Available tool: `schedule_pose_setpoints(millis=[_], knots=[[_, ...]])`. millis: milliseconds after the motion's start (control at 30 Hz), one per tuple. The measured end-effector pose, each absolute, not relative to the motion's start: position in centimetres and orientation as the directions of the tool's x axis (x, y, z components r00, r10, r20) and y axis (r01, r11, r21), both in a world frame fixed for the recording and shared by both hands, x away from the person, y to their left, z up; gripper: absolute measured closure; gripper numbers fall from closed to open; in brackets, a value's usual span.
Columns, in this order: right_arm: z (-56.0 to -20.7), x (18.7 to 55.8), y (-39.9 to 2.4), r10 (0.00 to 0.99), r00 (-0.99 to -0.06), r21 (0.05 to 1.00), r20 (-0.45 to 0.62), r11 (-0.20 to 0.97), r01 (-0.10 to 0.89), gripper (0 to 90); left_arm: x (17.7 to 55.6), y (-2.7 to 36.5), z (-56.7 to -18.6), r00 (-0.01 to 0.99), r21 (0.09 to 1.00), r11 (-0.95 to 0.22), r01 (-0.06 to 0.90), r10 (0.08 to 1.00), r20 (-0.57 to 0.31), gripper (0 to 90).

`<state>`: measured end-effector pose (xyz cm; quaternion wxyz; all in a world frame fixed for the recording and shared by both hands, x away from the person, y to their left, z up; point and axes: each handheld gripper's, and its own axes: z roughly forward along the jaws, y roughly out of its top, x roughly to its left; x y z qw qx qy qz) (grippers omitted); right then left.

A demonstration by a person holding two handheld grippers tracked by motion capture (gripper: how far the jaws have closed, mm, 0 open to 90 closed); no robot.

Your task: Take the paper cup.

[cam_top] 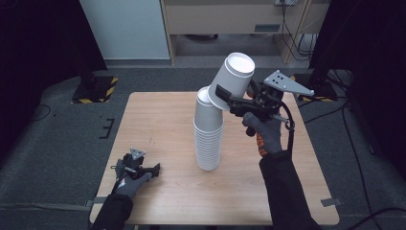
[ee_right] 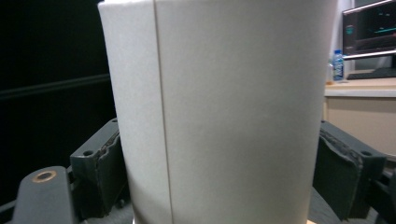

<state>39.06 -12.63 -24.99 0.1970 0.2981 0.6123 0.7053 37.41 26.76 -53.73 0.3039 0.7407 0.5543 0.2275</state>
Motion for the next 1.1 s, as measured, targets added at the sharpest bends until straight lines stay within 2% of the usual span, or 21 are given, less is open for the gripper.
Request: schedule_pose_setpoints(millis=[300,867,967,1100], knots=[[-26.3,37.8,-15.3,0.667,-0.716,0.976,0.206,-0.194,0.1,15.7,37.4,26.8,-53.7,0.286,0.699,-0.206,0.684,0.958,0.003,0.5],[-30.9,36.3,-19.3,0.7,-0.65,0.955,0.295,-0.243,0.172,15.7,37.2,26.9,-53.7,0.298,0.699,-0.215,0.682,0.955,0.003,0.5],[-31.6,35.9,-19.8,0.7,-0.642,0.949,0.312,-0.256,0.181,15.7,37.0,27.1,-53.5,0.291,0.701,-0.209,0.682,0.957,0.003,4.4],[-32.4,35.5,-20.4,0.698,-0.634,0.942,0.332,-0.276,0.19,15.6,36.8,27.4,-53.2,0.271,0.701,-0.204,0.683,0.962,0.016,16.5]])
